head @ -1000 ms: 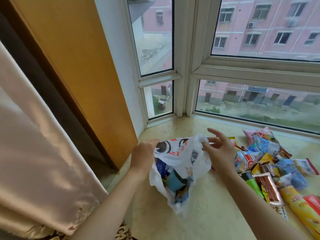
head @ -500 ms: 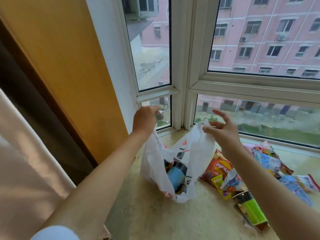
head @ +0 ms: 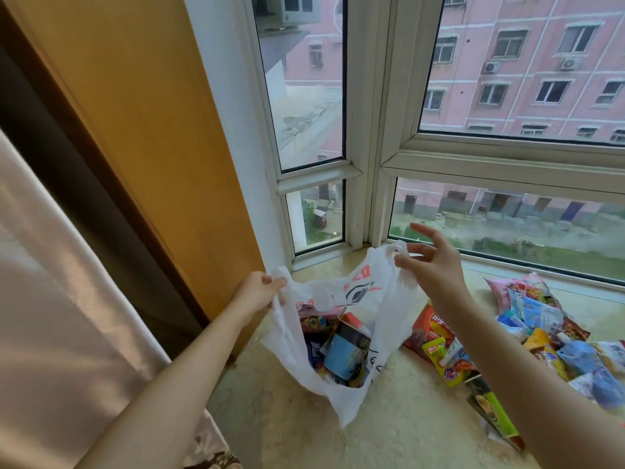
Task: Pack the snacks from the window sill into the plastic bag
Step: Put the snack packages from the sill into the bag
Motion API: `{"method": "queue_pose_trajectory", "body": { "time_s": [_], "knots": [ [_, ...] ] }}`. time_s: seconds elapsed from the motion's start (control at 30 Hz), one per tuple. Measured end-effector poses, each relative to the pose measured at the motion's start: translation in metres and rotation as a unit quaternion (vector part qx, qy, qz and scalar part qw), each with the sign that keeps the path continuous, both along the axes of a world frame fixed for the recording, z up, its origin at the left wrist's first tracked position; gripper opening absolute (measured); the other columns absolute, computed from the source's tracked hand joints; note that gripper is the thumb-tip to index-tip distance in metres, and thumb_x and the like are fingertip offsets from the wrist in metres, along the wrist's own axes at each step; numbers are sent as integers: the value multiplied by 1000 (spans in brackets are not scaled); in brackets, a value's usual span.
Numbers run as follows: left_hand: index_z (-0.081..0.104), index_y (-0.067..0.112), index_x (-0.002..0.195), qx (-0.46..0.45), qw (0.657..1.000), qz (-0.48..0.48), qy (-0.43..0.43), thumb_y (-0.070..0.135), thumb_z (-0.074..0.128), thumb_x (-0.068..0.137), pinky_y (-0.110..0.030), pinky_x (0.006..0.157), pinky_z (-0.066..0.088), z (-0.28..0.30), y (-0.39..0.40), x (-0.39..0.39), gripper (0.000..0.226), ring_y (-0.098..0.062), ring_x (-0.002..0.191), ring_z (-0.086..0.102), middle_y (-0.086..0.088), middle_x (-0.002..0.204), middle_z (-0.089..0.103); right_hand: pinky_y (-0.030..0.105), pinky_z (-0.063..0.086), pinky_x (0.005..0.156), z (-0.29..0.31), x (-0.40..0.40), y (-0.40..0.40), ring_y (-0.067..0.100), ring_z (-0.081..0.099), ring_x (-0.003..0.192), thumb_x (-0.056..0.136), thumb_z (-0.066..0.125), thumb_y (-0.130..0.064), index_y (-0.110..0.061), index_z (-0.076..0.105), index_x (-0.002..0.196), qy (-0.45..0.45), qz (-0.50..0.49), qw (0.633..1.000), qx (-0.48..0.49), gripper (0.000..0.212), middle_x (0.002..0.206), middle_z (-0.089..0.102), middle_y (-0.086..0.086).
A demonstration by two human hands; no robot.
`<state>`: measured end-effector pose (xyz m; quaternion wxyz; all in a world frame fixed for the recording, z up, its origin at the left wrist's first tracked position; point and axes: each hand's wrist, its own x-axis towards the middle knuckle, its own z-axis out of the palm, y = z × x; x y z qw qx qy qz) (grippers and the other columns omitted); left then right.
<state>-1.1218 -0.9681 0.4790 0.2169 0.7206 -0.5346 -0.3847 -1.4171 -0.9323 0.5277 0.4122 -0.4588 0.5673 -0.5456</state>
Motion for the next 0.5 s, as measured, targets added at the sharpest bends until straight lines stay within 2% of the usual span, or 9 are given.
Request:
{"method": "queue_pose_trajectory", "body": {
  "time_s": [0.07,0.2,0.33,0.4,0.5],
  "knots": [
    [54,17,113,-1,988,44,146,33,61,92,-37,81,54,18,1,-8,27,-19,75,68,-7,95,72,43,58,80,1,5,-1,23,67,88,80,71,1,-24,50,132,0,3,1000,-2,62,100,67,8],
    [49,25,127,-2,953,66,297,45,46,98,-40,78,58,46,-8,-21,35,-26,74,69,-15,112,63,45,56,84,7,8,-6,20,67,85,78,73,2,-27,50,133,-22,4,1000,-14,66,94,68,5],
    [49,41,127,-39,927,26,372,52,29,101,-36,71,54,67,-15,-31,34,-24,72,67,-16,125,60,47,52,91,20,-3,-11,25,65,88,77,71,7,-31,49,132,-49,14,998,-23,71,89,68,7],
    [51,44,124,-70,909,19,410,50,29,101,-34,70,50,85,-22,-37,32,-23,73,64,-15,128,59,51,51,93,29,-12,-17,28,63,91,76,70,9,-32,49,132,-65,16,997,-28,73,90,68,11],
    [47,45,130,-111,887,15,448,39,35,103,-35,72,48,107,-33,-45,30,-20,72,64,-12,120,57,51,50,94,34,-24,-24,32,64,99,76,70,8,-34,45,136,-68,12,997,-34,77,100,66,17]
  ]
}}
